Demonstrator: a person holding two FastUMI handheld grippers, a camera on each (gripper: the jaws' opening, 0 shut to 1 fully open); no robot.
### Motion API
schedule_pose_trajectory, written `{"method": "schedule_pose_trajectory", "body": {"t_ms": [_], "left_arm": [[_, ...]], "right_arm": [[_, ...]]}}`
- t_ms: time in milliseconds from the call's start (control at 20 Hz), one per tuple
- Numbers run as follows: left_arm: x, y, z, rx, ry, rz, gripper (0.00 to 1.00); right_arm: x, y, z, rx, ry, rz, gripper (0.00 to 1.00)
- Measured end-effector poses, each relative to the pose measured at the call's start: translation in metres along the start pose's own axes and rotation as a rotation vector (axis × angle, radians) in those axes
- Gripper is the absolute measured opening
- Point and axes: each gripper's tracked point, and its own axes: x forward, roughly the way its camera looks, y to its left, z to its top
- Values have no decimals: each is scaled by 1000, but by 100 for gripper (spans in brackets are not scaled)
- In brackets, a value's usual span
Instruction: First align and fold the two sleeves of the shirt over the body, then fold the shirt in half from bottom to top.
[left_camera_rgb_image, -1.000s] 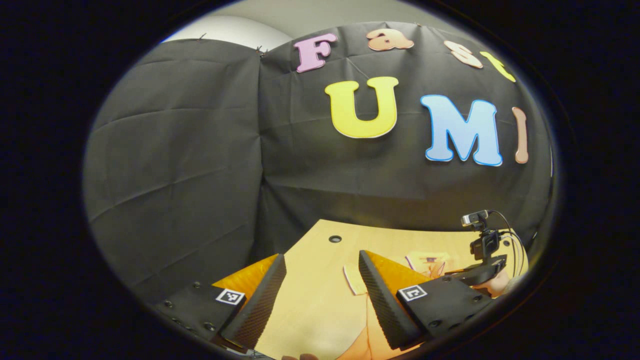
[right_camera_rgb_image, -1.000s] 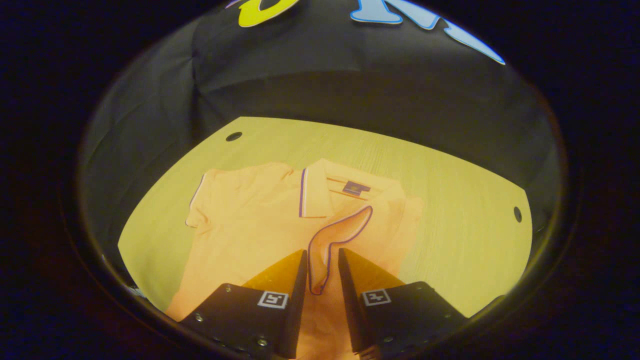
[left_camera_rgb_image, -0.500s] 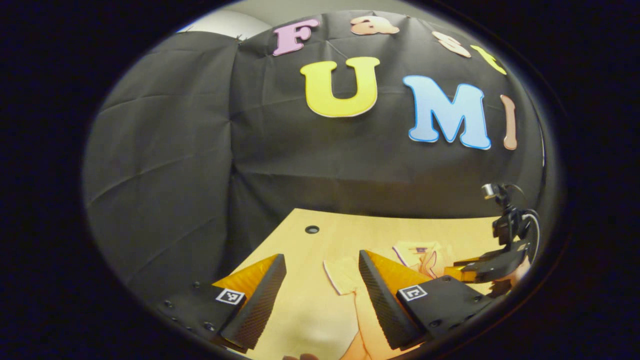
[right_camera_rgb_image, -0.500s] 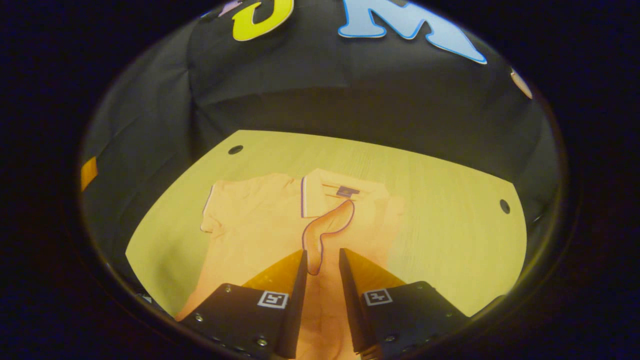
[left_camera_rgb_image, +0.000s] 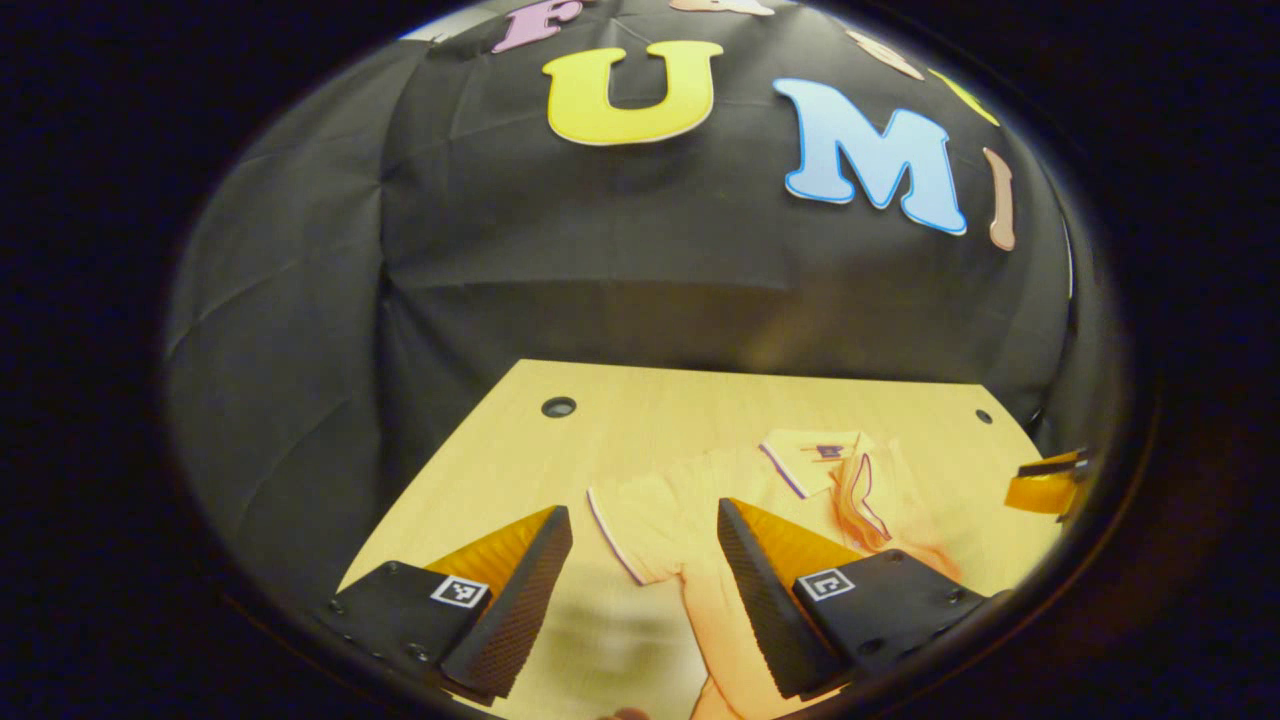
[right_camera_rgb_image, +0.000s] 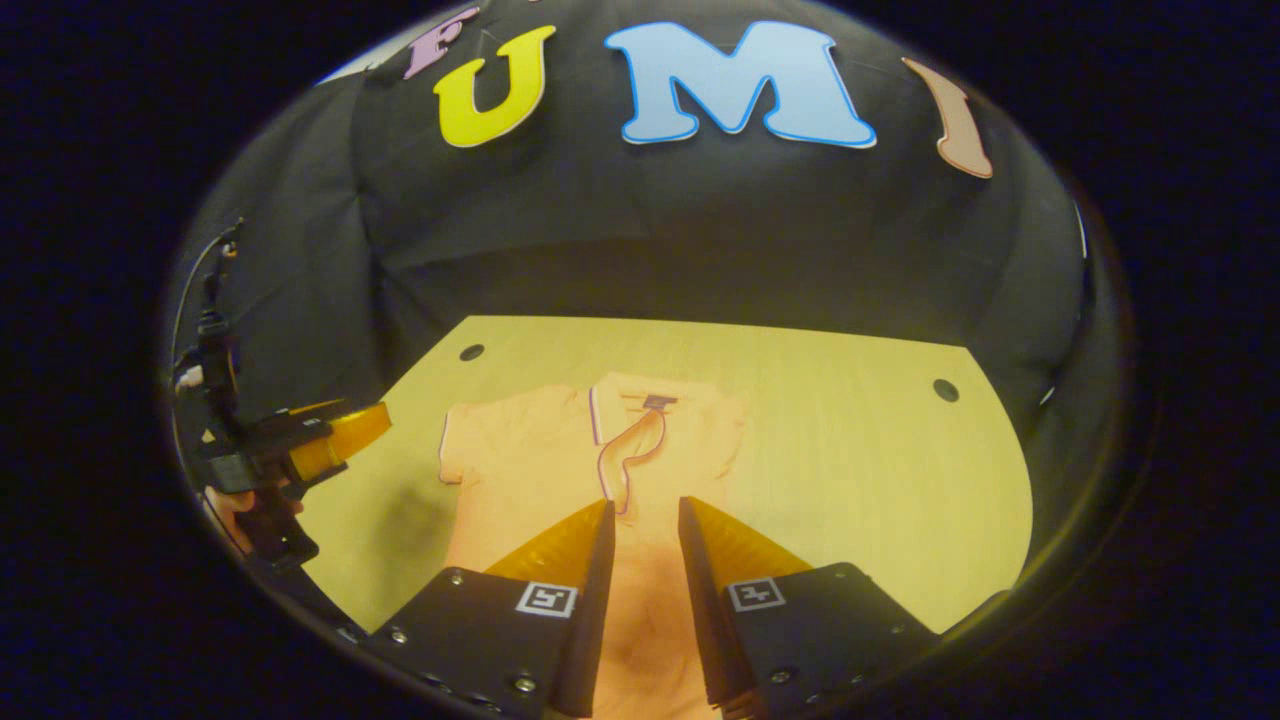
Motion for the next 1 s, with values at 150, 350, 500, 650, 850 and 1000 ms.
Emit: {"method": "schedule_pose_trajectory", "body": {"t_ms": [150, 350, 500, 650, 850, 1000], "left_arm": [[30, -1, -24, -3, 39, -3, 99], [67, 0, -61, 14, 99, -8, 99], [88, 1, -78, 1, 130, -2, 99], [99, 4, -89, -7, 152, 1, 99], [107, 7, -106, -20, 192, 2, 95], [111, 10, -121, -39, 226, 31, 96]], "right_arm": [[-29, -9, -3, 26, -20, -42, 40], [-53, -25, -18, 62, -8, -119, 40], [-69, -35, -34, 89, 13, -167, 40], [-82, -40, -51, 115, 37, -199, 40], [-94, -45, -64, 143, 51, -231, 40], [-100, -49, -69, 145, 57, -249, 40]]}}
